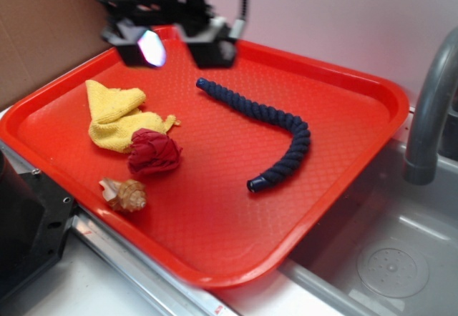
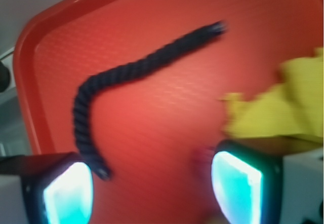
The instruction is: Grab the blue rope.
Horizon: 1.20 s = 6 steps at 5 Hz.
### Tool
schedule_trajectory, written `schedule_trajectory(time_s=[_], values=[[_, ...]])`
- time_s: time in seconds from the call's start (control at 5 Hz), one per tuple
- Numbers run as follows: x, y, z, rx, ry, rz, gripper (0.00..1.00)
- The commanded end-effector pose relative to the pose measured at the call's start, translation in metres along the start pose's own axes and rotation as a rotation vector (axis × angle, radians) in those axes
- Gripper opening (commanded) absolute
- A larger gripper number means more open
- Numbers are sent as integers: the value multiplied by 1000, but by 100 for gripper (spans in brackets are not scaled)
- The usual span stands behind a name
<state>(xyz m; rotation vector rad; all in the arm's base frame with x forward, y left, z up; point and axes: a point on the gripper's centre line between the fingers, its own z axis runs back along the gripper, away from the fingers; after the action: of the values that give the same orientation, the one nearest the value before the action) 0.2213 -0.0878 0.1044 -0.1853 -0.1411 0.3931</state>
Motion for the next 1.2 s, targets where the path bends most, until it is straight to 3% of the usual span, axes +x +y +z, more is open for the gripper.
schedule_trajectory(time_s=[0.0,0.2,0.4,1.0], values=[[38,-34,-42,38,-36,10,100],[41,-42,-70,90,-18,-5,100],[37,-51,-71,108,-76,20,100],[37,-51,-71,108,-76,20,100]])
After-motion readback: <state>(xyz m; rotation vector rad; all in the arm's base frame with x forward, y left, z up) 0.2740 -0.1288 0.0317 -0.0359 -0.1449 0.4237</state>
